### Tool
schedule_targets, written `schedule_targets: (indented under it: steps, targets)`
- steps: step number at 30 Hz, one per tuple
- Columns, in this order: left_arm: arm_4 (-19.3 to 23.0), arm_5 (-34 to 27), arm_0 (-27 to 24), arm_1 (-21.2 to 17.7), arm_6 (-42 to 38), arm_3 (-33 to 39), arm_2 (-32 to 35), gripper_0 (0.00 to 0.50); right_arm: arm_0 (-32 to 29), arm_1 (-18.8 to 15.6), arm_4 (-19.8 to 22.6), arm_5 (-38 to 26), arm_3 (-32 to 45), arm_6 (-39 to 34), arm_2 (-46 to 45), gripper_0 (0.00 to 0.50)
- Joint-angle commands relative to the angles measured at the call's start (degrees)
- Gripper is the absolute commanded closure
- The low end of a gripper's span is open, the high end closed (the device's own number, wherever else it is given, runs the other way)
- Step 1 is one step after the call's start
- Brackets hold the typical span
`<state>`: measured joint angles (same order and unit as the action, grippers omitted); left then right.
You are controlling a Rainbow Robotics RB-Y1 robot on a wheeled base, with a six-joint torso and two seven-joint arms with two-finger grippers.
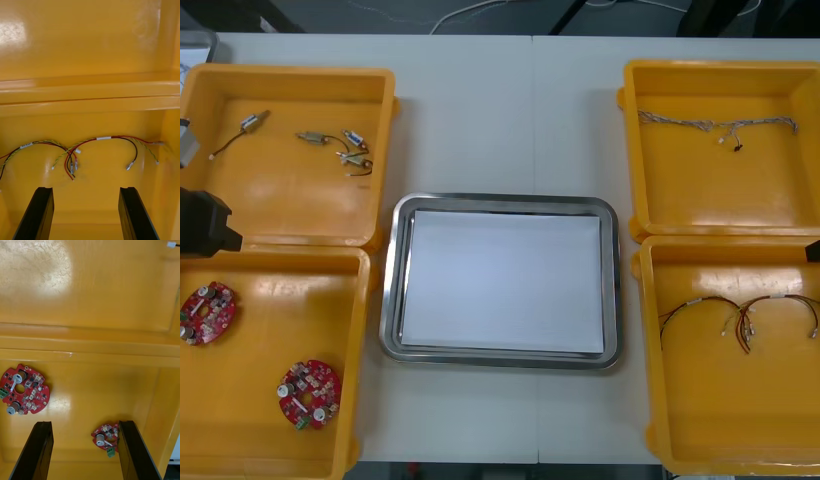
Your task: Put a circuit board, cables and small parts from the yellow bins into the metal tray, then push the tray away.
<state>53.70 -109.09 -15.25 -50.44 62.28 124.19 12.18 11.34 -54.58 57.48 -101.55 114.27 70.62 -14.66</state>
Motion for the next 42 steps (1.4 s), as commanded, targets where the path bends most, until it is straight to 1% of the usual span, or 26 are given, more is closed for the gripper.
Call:
schedule_targets:
  steps: [1, 3, 7, 9, 10, 13, 14, 17, 20, 24, 25, 31, 37, 42]
  targets:
    - [0.88, -0.6, 5.4, 0.26, 7.15, 6.41, 3.99, 0.0, -0.88, 0.44, -2.2, 0.91, -2.03, -2.85, -1.87, 0.0]
    - [1.06, 0.1, 8.13, 0.26, 9.97, 7.91, 5.66, 0.0, -0.88, 0.44, -3.87, 0.82, -3.09, -3.47, -1.87, 0.0]
    - [1.76, 2.39, 12.61, 0.34, 15.41, 8.7, 7.85, 0.0, -0.79, 0.44, -4.57, 0.56, -3.7, -5.84, -1.87, 0.0]
    - [2.37, 5.11, 15.86, 0.34, 19.55, 8.7, 9.0, 0.0, -0.88, 0.44, -4.49, 0.03, -3.7, -9.27, -1.87, 0.0]
    - [2.46, 5.81, 16.57, 0.34, 20.34, 8.79, 9.17, 0.0, -0.88, 0.44, -4.49, -0.06, -3.7, -9.97, -1.87, 0.0]
    - [3.25, 11.18, 22.19, 0.34, 27.02, 9.31, 9.96, 0.0, -0.88, 0.44, -4.75, -0.49, -3.53, -14.45, -1.87, 0.0]
    - [3.25, 11.18, 22.19, 0.34, 27.02, 9.31, 9.96, 0.0, -0.88, 0.44, -4.75, -0.49, -3.53, -14.45, -1.87, 0.0]
    - [3.78, 13.9, 26.06, 1.05, 32.29, 9.84, 10.49, 0.0, -1.41, 0.44, -5.19, -0.14, -2.82, -17.88, -1.87, 0.0]
    - [4.04, 15.75, 28.78, 3.24, 36.68, 10.37, 11.28, 0.0, -3.08, 0.44, -5.01, 1.61, -1.86, -21.57, -1.87, 0.0]
    - [5.01, 16.89, 31.51, 3.86, 41.25, 10.37, 11.9, 0.0, -6.42, 0.44, -4.84, 5.13, 0.6, -27.11, -1.87, 0.0]
    - [5.01, 17.33, 32.04, 3.95, 41.87, 10.37, 11.99, 0.0, -6.86, 0.44, -4.84, 5.66, 1.04, -27.55, -1.87, 0.0]
    - [4.84, 22.95, 37.66, 6.23, 49.69, 10.37, 11.55, 0.0, -11.43, 0.44, -4.49, 10.67, 4.03, -32.38, -1.87, 0.0]
    - [4.84, 28.31, 42.58, 7.29, 57.51, 10.37, 10.05, 0.0, -13.18, 0.44, -4.05, 13.3, 4.47, -33.61, -1.87, 0.0]
    - [3.69, 29.19, 43.99, 9.92, 62.17, 10.11, 8.29, 0.0, -14.06, 0.7, -3.61, 13.83, 4.47, -39.42, -1.78, 0.0]
